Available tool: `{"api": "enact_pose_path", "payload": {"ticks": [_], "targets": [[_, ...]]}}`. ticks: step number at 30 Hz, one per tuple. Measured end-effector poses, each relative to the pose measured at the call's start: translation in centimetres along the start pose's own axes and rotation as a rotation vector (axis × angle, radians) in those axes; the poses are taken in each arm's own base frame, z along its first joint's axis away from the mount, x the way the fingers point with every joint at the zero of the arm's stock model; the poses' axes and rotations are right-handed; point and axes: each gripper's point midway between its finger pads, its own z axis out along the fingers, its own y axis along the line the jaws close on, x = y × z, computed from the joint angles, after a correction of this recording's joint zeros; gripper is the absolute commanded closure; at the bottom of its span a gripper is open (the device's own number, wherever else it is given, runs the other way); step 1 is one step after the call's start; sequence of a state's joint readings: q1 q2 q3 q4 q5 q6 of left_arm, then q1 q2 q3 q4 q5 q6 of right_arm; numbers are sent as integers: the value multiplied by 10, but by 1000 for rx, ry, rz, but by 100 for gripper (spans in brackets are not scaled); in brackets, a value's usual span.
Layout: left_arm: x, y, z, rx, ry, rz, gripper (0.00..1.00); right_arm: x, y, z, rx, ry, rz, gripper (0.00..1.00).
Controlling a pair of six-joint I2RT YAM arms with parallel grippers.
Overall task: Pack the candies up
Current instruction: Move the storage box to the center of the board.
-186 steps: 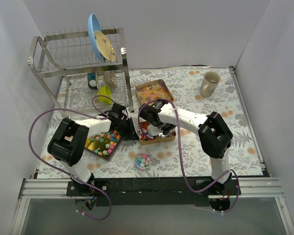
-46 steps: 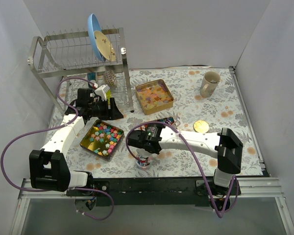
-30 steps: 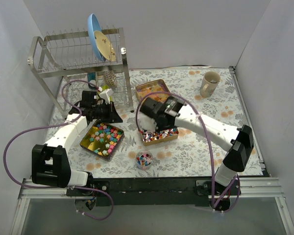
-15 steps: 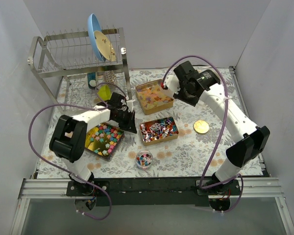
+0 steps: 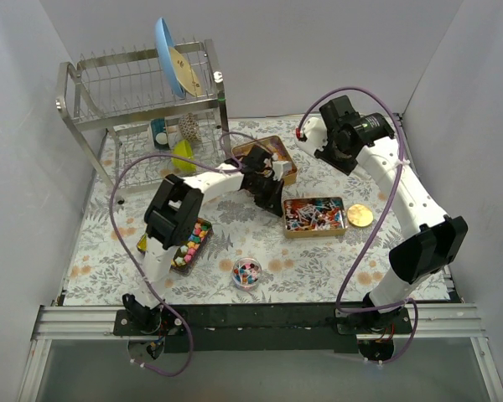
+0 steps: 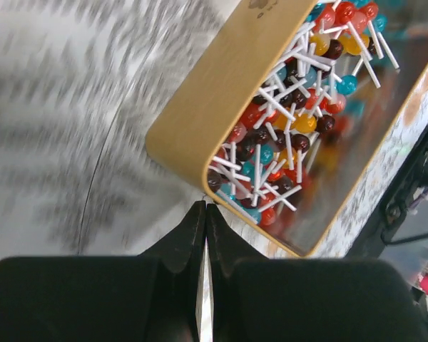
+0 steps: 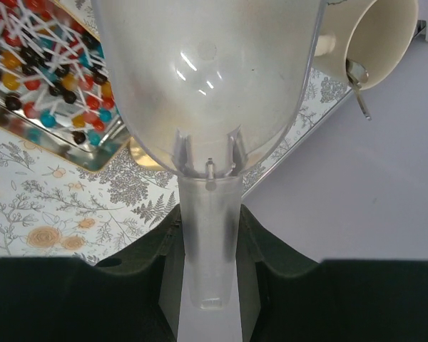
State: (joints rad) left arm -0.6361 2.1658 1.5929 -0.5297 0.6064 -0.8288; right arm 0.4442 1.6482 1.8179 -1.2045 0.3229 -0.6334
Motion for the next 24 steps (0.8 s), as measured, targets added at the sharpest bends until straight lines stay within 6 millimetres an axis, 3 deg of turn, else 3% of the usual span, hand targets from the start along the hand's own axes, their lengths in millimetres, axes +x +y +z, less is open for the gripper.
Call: {"api": "enact_pose_path", "payload": {"ticks": [3, 6, 8, 11, 15, 20, 24], "targets": [[-21, -11, 30, 40, -6, 47, 92, 10, -1, 7, -10, 30, 12, 99], [-20, -19, 46, 55, 11, 63, 72, 17, -2, 9, -16, 44, 23, 99], [-18, -25, 46, 65, 18, 72, 66, 19, -4, 10, -16, 46, 30, 99], [-20, -28, 38, 45, 10, 110, 59, 20, -6, 10, -18, 45, 38, 99], [-28, -32, 11, 10, -33, 194, 52, 15, -13, 6, -7, 22, 51, 99], [-68, -51, -36, -40, -176, 393, 50, 8, -20, 5, -4, -1, 64, 99], [-105, -47, -50, -132, -255, 515, 50, 5, -20, 12, -16, 5, 62, 99]]}}
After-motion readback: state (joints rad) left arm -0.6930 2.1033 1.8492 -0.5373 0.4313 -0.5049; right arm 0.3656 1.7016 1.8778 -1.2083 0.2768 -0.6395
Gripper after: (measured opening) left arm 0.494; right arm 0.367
